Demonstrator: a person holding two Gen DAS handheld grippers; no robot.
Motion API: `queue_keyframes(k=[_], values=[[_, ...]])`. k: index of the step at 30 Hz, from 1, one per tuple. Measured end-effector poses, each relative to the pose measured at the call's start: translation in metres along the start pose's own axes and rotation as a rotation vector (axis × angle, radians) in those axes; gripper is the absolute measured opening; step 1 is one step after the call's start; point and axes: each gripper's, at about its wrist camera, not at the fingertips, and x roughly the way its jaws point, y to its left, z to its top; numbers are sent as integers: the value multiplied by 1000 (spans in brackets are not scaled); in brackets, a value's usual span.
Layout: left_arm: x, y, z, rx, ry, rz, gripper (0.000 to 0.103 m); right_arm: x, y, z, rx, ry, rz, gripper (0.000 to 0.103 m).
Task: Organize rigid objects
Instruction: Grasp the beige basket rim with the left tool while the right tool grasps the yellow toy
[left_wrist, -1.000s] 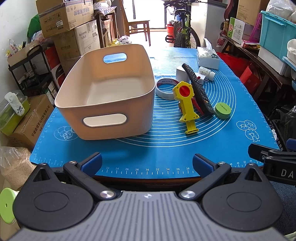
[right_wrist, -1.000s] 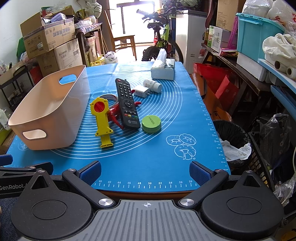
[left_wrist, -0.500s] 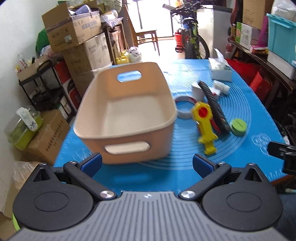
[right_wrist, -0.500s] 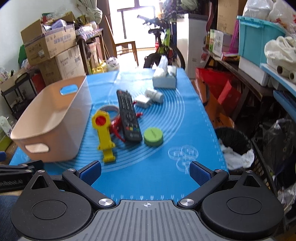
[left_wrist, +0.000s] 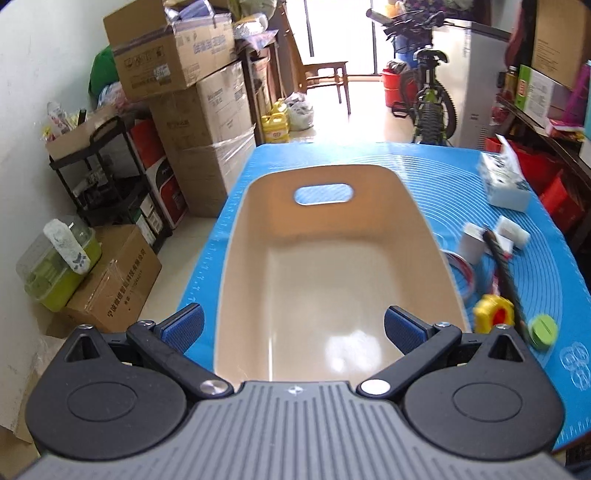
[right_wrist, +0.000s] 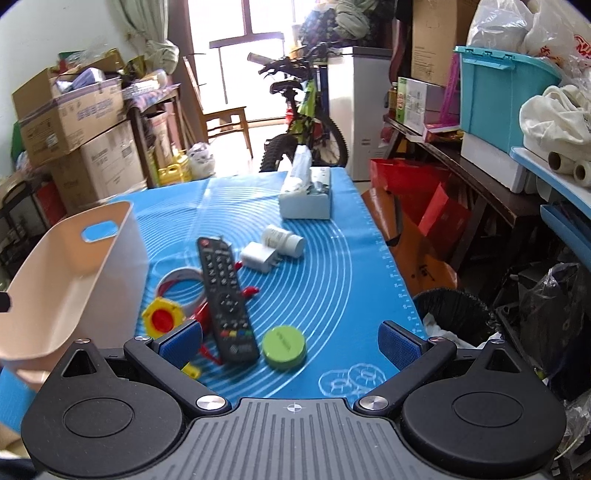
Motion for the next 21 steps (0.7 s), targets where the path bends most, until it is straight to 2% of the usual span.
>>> queue_keyframes(k=[7,10,11,19,21], values=[[48,34,26,-49,79,39,102,38,12,11,9,18,-1,100],[69,43,32,-44,127,62,93,53,24,12,10,31,9,100],[76,45,32,-43,146,59,87,57,29,11,2,35,11,100],[102,62,18,-54,226,15,86,81,67,-1,-126,127,42,98],[107,65,17,-67,250,-10,81,82,75,-4,-166,140,55,97]])
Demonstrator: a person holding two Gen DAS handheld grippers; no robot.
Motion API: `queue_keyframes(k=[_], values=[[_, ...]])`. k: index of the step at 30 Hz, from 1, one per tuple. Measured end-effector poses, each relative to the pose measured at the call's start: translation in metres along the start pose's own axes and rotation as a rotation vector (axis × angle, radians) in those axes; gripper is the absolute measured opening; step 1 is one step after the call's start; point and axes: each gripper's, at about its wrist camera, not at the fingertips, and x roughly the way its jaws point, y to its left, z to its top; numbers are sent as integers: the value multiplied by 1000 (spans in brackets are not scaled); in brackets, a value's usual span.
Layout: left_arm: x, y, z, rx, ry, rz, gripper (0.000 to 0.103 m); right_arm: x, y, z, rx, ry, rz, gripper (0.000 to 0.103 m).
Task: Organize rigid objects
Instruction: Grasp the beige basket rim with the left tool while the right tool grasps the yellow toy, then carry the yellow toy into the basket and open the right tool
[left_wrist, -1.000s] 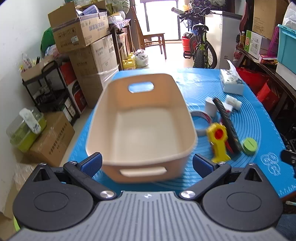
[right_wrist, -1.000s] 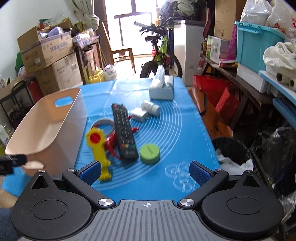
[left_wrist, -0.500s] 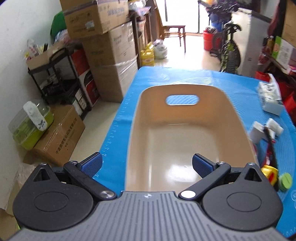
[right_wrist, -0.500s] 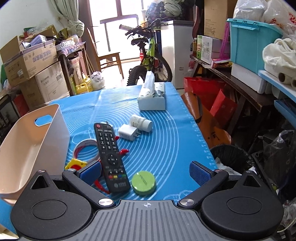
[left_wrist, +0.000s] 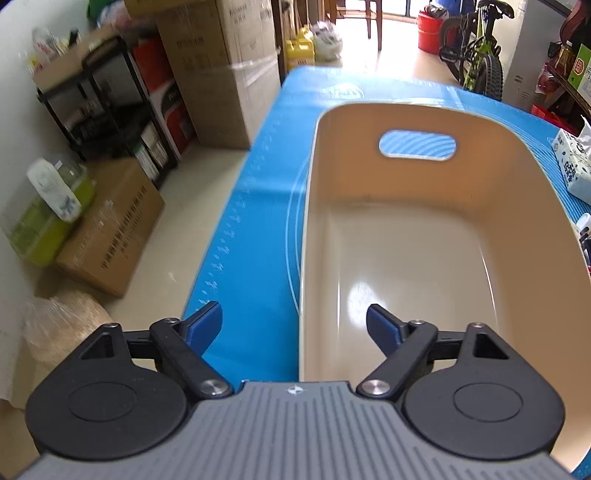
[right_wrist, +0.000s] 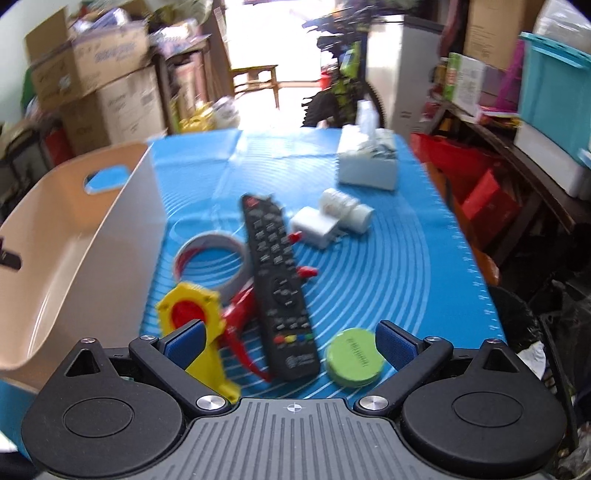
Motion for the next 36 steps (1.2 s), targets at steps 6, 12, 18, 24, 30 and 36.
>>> queue_keyframes(k=[6,12,18,24,30,36], values=[[9,-3,-2,32,48,-44,69,2,18,-2,-54,38,21,96],[22,6,-8,33,109,-62,31,10,37,-4,-94,73,35,90],[22,12,-10,22,117,-93,18,21,55,-1,-143,65,19,82],[20,8,-9,34,107,-118,4,30,61,8,-162,36,7,71],[21,9,-9,28,108,-127,4,29,64,8,-183,31,30,49],[20,9,-9,31,106,-124,4,9,55,12,-130,-6,48,49]])
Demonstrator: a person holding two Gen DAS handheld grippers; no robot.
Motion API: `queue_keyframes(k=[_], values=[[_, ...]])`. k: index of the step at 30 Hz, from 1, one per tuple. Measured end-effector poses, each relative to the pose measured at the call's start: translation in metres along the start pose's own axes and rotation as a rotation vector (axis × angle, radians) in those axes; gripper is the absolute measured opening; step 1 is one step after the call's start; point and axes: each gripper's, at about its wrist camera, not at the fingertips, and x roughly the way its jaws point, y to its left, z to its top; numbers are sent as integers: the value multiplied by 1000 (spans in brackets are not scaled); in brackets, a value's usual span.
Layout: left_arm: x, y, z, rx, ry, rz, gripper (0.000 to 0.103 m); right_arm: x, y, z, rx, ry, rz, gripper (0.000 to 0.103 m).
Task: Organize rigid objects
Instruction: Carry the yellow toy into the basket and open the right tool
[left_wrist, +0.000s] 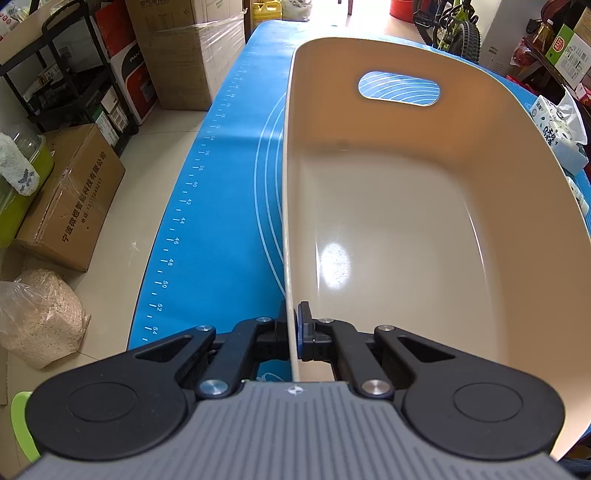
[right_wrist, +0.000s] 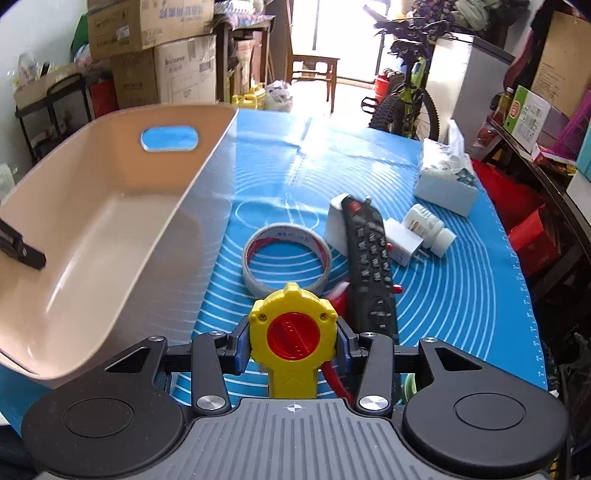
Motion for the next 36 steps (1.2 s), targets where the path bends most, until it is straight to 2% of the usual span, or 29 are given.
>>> queue_keyframes(k=[12,17,23,29,33,36], values=[[1,-1,-1,2,0,6,4,-43,-12,21,59,-162,-57,49],[1,0,-1,-2,0,2,4,-60,-7,43,60,-267,-85,49],[1,0,-1,-6,0,-2,4,-70,4,75,96,-379,-64,49],[1,0,-1,-6,2,-2,4,-59,33,98,109,-419,33,49],[1,0,-1,-6,2,-2,4,-40,58,98,77,-395,88,49],[2,0,-1,-6,1,-4,4,-21,74,92,51,-343,116,49]])
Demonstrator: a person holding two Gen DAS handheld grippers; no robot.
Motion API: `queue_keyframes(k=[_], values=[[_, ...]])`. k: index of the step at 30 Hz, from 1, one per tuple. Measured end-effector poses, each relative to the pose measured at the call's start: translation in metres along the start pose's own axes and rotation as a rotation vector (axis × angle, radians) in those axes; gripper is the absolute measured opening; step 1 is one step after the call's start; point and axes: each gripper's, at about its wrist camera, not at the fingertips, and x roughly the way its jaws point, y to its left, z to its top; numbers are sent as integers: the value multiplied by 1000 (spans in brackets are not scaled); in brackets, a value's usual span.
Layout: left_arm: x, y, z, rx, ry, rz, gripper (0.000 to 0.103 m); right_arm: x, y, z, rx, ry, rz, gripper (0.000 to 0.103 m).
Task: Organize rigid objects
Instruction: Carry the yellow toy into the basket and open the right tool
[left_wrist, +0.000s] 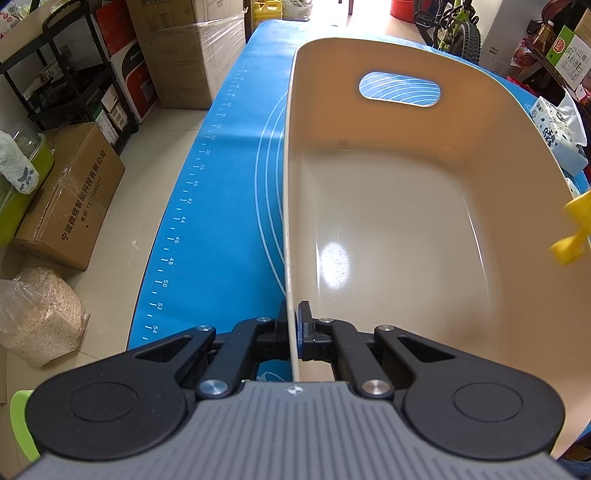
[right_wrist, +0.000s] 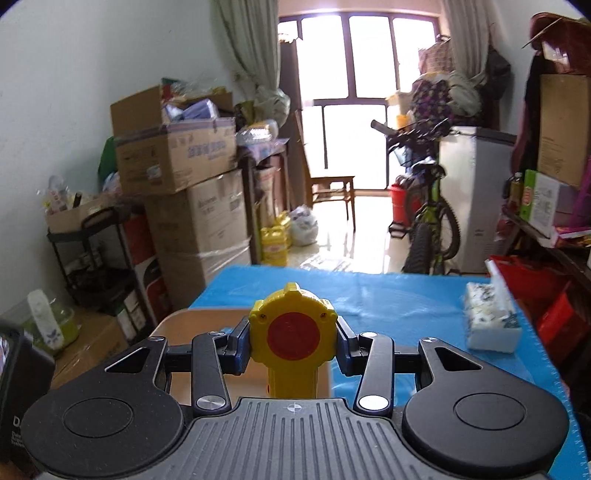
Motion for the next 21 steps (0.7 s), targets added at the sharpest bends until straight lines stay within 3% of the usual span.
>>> queue_keyframes(k=[14,21], values=[[1,-1,-1,4,-2,5,4,71,46,-49,-32,384,119,49],[1,-2,-1,4,-2,6,4,80,50,-49,-37,474,108,51]])
